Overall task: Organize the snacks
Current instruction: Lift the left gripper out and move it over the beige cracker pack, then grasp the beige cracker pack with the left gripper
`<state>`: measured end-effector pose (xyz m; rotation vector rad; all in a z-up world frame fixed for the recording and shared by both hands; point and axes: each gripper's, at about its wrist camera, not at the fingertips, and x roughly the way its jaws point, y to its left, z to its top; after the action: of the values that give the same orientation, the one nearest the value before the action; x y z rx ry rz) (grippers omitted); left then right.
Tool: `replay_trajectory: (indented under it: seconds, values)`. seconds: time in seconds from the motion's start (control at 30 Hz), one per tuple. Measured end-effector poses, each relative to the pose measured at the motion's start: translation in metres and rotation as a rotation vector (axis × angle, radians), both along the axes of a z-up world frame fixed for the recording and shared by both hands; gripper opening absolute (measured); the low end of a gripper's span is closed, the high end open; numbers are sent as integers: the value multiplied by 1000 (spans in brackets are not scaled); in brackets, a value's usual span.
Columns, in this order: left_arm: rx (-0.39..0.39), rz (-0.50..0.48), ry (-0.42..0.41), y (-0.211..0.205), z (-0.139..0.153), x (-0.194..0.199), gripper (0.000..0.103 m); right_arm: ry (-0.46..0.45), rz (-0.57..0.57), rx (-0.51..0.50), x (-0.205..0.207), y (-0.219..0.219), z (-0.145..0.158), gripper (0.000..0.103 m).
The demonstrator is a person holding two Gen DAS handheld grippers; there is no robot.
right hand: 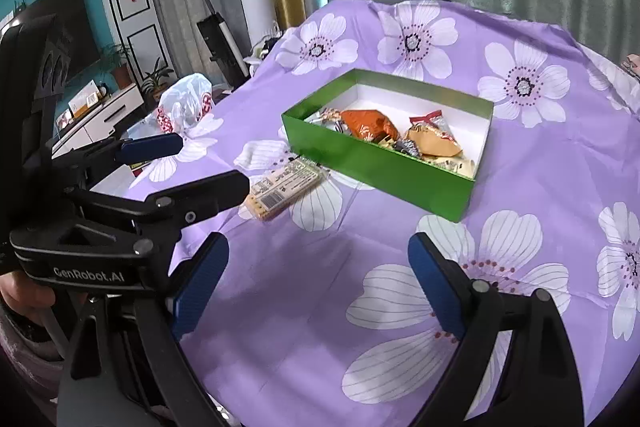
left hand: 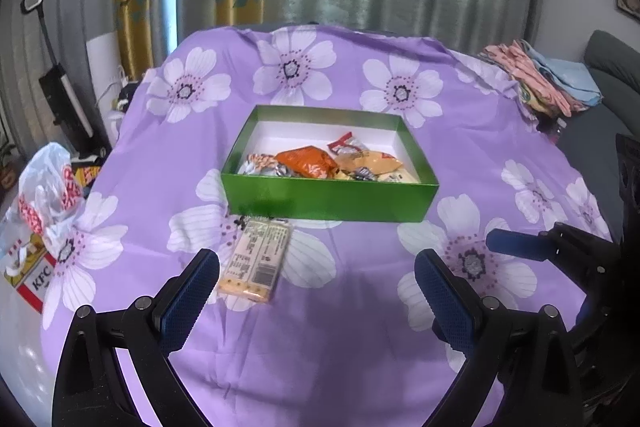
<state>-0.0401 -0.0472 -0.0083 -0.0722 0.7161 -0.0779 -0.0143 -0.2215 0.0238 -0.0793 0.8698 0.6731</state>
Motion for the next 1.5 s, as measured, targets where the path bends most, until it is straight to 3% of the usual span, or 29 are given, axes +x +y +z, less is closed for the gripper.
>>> replay_trajectory:
  seconds: [0.6, 0.9, 1.17, 1.23, 1.37, 1.5]
  values:
    - [-97, 29, 67, 57, -46, 32, 98, 99, 62, -28, 23, 44, -44, 92]
    - [-245, 80, 96, 123, -74, 50, 98, 155, 115, -6, 35, 74, -73, 92]
    - [-259, -13, 156, 109, -94, 73, 97, 189, 150, -8, 54, 103, -98, 88]
    - [-260, -28, 168, 106, -98, 78, 87, 195, 164, -9, 58, 111, -102, 86]
    - [-276, -54, 192, 101, -104, 87, 80, 198, 185, -15, 66, 123, -109, 82]
    - [-287, -67, 226, 99, -111, 94, 57, 200, 203, -15, 74, 133, -113, 75]
